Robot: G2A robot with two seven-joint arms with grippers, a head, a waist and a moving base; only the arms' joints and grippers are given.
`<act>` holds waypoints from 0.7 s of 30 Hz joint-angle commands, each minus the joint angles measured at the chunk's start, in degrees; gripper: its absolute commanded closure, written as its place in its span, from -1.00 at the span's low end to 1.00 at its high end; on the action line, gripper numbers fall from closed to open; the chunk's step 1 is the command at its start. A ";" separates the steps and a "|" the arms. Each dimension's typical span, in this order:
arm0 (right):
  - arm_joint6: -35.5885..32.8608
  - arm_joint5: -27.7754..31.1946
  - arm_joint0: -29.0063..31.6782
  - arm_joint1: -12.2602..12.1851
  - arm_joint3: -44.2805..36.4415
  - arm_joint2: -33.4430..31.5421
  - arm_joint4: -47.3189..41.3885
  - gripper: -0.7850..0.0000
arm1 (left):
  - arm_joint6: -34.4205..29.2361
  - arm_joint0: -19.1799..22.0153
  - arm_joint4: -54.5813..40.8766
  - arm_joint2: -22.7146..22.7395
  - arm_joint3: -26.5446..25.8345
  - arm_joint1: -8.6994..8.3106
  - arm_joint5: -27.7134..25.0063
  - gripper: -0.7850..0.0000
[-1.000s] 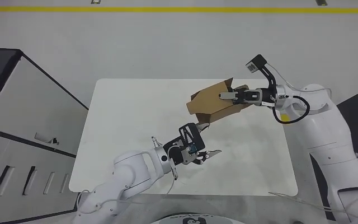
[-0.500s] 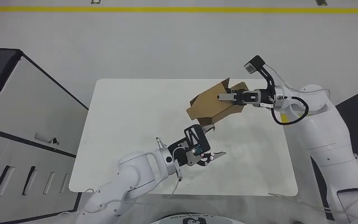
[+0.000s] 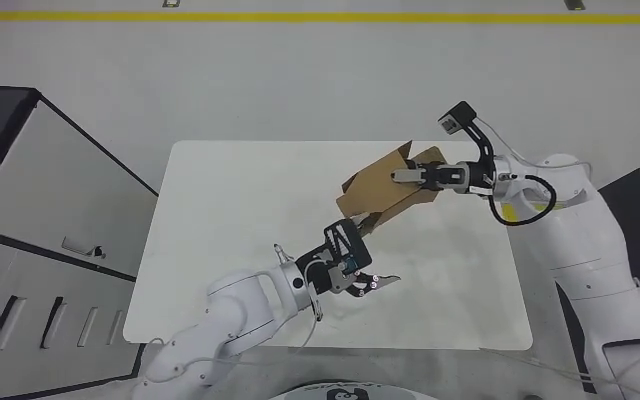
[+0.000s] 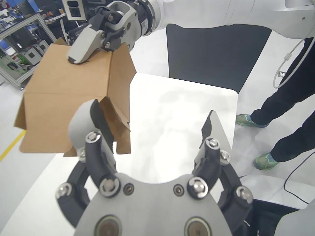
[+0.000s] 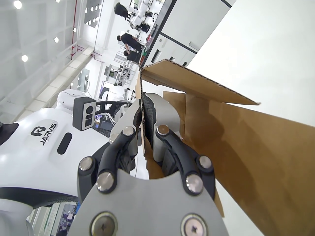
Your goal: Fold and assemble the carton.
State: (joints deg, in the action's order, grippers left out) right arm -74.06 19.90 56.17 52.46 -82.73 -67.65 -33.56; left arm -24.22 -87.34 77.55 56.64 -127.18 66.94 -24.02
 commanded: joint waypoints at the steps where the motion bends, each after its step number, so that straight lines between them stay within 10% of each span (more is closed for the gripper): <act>1: -0.54 0.68 0.32 -0.03 0.28 -0.50 -1.03 1.00 | 0.01 -0.72 0.03 1.33 -0.55 -0.25 -0.08 -1.00; 21: -4.96 3.51 1.27 0.33 2.86 -2.36 -7.23 1.00 | 0.64 -2.72 0.20 7.26 -3.12 -1.51 -2.55 -1.00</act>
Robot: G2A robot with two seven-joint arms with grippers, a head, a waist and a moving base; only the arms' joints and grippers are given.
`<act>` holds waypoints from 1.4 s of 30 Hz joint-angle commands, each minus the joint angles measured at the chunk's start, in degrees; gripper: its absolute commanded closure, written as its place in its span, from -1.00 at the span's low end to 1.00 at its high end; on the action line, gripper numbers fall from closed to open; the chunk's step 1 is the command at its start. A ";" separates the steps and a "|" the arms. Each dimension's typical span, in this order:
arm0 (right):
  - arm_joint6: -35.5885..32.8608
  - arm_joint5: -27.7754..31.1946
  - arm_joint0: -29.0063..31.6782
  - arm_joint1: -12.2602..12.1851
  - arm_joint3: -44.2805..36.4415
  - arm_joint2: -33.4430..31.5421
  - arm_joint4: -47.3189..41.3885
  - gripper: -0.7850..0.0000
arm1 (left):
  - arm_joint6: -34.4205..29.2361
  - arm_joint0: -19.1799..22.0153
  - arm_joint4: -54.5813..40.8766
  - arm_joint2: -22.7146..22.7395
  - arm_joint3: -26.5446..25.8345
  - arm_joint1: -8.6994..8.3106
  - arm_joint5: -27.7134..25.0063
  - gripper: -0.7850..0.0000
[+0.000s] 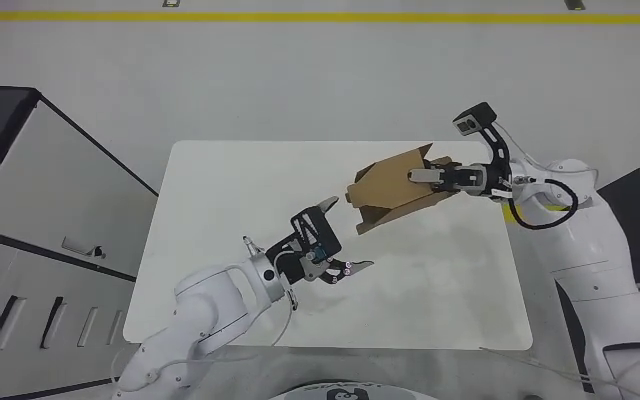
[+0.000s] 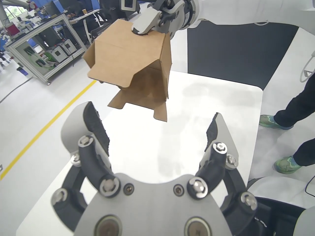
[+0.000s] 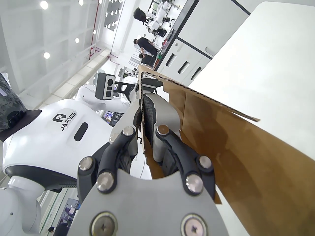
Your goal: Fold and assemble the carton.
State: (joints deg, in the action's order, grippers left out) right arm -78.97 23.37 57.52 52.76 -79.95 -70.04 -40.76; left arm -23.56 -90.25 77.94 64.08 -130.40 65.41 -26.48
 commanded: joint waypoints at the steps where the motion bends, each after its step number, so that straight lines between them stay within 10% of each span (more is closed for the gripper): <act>1: -0.07 0.09 -0.15 0.08 0.17 0.07 -0.10 1.00 | 0.16 0.35 -0.67 -0.38 0.13 0.05 0.00 -1.00; 7: -0.76 0.53 -0.67 0.33 0.70 0.28 -0.24 1.00 | 0.00 1.47 -1.75 -1.32 0.72 0.15 0.25 -0.94; 11: -1.03 0.91 -0.84 0.48 1.06 0.36 -0.43 1.00 | 0.33 2.12 -2.51 -1.93 1.19 0.23 0.50 0.04; 18: -1.09 0.85 -0.93 0.65 1.15 0.39 -0.50 1.00 | 0.35 3.27 -2.70 -2.73 1.50 0.31 0.81 0.80; 42: -1.93 0.01 -0.86 1.06 0.61 -0.27 -2.86 1.00 | 0.53 3.48 -1.53 -1.84 1.66 0.17 4.21 1.00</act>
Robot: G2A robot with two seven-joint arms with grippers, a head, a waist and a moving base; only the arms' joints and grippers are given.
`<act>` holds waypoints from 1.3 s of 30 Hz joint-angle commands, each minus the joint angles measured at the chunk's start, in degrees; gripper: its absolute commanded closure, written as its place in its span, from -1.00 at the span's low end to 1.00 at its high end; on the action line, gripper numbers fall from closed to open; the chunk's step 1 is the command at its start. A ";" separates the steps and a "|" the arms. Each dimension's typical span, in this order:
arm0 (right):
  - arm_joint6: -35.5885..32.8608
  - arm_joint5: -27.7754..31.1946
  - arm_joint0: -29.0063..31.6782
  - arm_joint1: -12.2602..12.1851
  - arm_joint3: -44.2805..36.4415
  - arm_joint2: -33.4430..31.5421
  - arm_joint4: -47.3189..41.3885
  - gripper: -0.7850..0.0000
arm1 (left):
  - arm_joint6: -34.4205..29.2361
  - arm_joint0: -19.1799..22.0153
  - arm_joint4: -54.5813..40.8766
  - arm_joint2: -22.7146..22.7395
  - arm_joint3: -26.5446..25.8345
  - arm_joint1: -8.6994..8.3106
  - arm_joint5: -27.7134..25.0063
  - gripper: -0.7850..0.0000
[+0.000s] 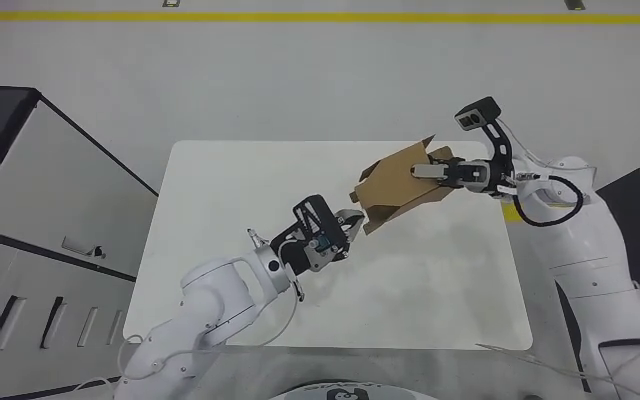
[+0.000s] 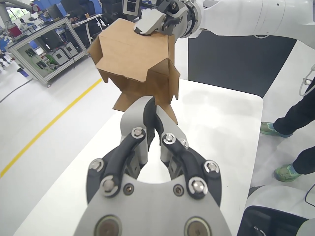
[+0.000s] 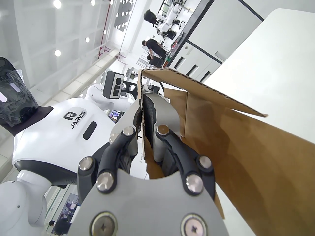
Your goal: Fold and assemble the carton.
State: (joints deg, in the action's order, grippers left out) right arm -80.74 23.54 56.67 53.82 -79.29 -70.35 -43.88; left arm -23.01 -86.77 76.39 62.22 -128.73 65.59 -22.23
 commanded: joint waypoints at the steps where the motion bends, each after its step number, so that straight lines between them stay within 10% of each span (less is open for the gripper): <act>1: -0.32 -0.32 -0.06 -0.01 -0.25 0.09 0.56 1.00 | -0.02 0.03 0.08 0.08 -0.08 -0.02 0.06 1.00; 39: -6.34 -6.32 -0.88 -0.75 -4.63 2.86 3.10 1.00 | 3.81 -2.27 4.91 2.88 -0.94 -0.67 0.90 1.00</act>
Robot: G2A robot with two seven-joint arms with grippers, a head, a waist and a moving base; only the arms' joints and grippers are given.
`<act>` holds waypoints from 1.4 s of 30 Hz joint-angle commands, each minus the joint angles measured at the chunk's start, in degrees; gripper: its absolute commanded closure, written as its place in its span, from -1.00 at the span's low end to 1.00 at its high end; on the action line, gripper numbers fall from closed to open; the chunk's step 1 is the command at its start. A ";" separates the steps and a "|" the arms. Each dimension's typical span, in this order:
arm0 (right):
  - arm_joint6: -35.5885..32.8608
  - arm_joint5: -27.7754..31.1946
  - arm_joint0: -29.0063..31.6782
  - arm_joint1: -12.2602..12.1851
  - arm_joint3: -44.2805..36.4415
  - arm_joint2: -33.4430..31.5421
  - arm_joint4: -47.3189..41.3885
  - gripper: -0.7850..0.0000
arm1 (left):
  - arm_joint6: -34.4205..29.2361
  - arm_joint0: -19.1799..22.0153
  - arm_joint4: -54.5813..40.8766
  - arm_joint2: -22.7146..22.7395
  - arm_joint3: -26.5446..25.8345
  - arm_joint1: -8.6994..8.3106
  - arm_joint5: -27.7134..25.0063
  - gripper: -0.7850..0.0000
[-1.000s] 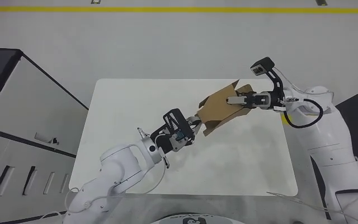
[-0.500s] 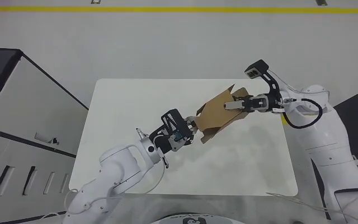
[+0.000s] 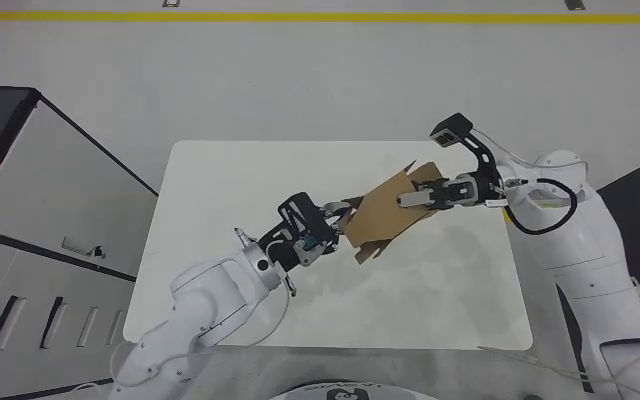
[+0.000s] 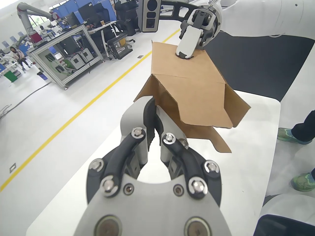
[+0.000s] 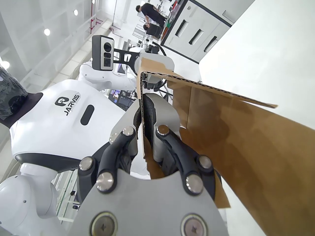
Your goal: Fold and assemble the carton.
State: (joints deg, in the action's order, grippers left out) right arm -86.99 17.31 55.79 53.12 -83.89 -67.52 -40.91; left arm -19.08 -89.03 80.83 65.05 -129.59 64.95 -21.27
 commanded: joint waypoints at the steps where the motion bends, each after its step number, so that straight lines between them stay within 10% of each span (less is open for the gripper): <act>1: -0.13 -0.13 -0.01 -0.10 -0.02 0.06 0.18 1.00 | -0.11 -0.09 0.64 0.06 -0.11 -0.04 -0.07 1.00; 42: -1.01 -1.01 -2.62 -3.17 -1.38 6.13 0.99 1.00 | -1.18 0.71 8.67 -0.32 -0.91 -0.37 -2.52 1.00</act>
State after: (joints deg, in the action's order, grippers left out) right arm -88.00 16.30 53.27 50.04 -85.31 -61.51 -39.79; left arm -20.22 -88.30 89.53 64.68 -130.50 64.58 -23.79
